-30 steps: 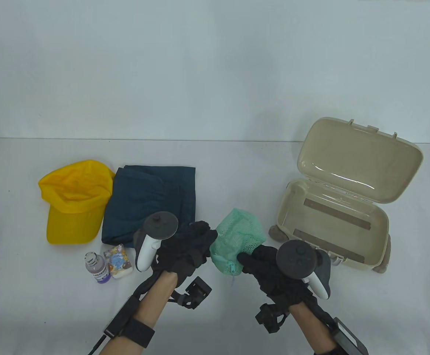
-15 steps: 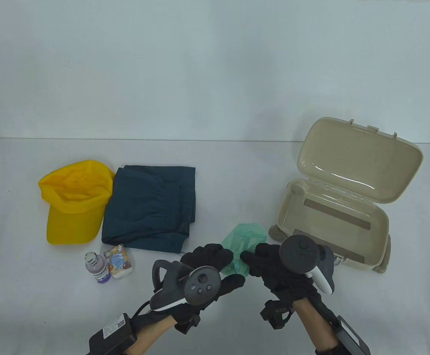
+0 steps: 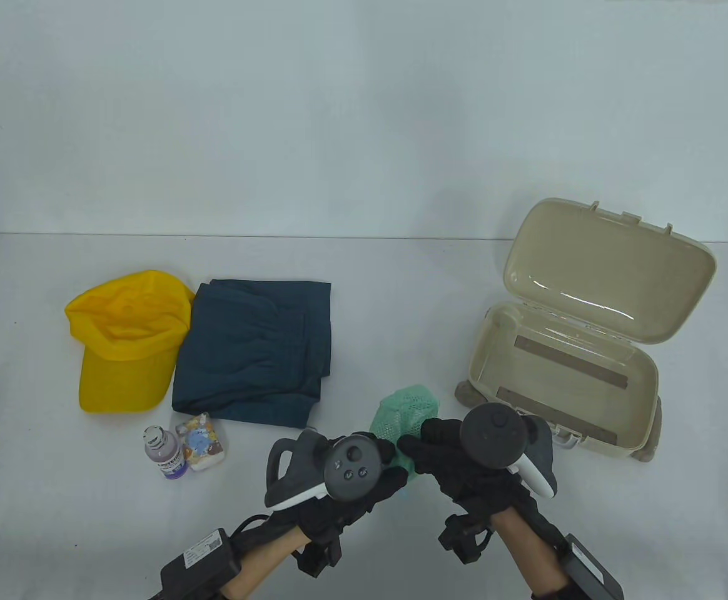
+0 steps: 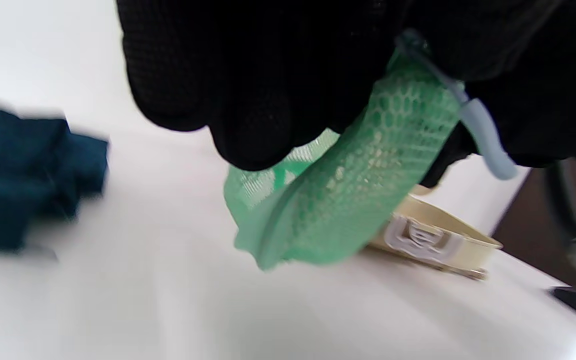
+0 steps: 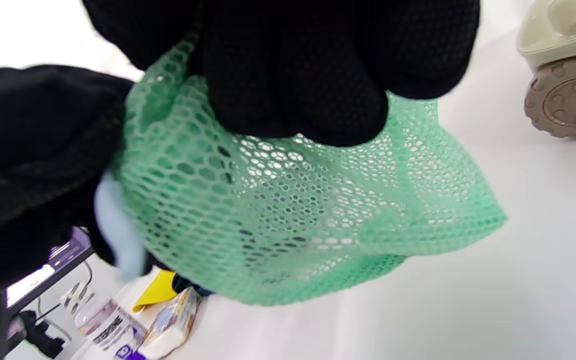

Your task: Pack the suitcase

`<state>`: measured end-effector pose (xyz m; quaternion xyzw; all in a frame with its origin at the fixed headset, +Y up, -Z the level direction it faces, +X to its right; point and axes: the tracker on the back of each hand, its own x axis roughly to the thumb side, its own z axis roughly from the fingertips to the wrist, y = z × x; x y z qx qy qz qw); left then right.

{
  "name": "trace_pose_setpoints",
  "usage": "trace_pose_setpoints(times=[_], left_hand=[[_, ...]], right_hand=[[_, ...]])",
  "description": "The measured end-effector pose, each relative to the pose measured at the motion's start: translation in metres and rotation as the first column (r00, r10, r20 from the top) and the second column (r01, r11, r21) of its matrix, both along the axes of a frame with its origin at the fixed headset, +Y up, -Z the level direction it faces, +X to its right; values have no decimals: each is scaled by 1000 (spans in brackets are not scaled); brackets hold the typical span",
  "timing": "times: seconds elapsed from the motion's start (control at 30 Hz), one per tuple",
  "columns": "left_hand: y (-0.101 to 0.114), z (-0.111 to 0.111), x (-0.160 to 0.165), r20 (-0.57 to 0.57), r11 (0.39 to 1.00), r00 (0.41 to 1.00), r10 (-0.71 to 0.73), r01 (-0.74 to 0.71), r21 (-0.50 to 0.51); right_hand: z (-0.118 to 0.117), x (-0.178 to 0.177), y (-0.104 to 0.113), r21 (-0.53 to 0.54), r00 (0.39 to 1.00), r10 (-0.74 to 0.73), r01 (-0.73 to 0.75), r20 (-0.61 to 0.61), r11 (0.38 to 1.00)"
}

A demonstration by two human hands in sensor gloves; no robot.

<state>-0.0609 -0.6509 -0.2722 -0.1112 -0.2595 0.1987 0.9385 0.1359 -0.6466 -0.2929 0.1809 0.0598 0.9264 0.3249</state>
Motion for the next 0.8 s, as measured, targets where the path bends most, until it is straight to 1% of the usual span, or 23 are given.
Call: trace_pose_setpoints(times=[0.07, 0.13, 0.17, 0.2, 0.27, 0.33, 0.4, 0.43, 0.47, 0.53, 0.57, 0.7, 0.8], left_hand=[[-7, -7, -5, 41, 981, 992, 116, -108, -160], [-16, -14, -12, 43, 928, 971, 234, -209, -309], [-20, -16, -15, 8, 894, 957, 289, -267, -361], [-21, -17, -15, -6, 881, 952, 306, -286, -376], [-22, -17, -15, -4, 882, 953, 302, -281, -379], [-21, -17, -14, -13, 901, 961, 277, -265, -343], [-21, -17, -15, -68, 914, 963, 262, -270, -304], [-20, -18, -16, -116, 916, 956, 271, -293, -275], [-21, -18, -17, -139, 903, 946, 294, -323, -284], [-24, -18, -16, -129, 882, 941, 313, -338, -327], [-26, -17, -15, -110, 882, 943, 315, -334, -332], [-29, -14, -10, -100, 893, 950, 297, -313, -322], [-29, -13, -12, -128, 879, 939, 320, -344, -329]], right_hand=[[-1, 0, -1, -10, 999, -5, 5, -33, 1000], [-2, 1, -2, -28, 998, -24, 22, -65, 999], [-3, 1, -3, -47, 997, -42, 39, -71, 998], [-4, 1, -4, -52, 996, -47, 43, -72, 998], [-4, 1, -5, -60, 996, -48, 43, -72, 997], [-4, 1, -6, -49, 998, -33, 30, -59, 998], [-2, -1, -8, -45, 998, -13, 10, -64, 999], [-1, -3, -9, -45, 997, 4, -8, -82, 999], [1, -7, -11, -46, 995, 30, -35, -95, 998], [2, -9, -10, -17, 997, 39, -40, -68, 999], [2, -9, -9, -7, 997, 44, -44, -66, 999], [1, -6, -9, -16, 999, 8, -9, -42, 1000], [1, -4, -5, -4, 999, -4, 3, -33, 1000]])
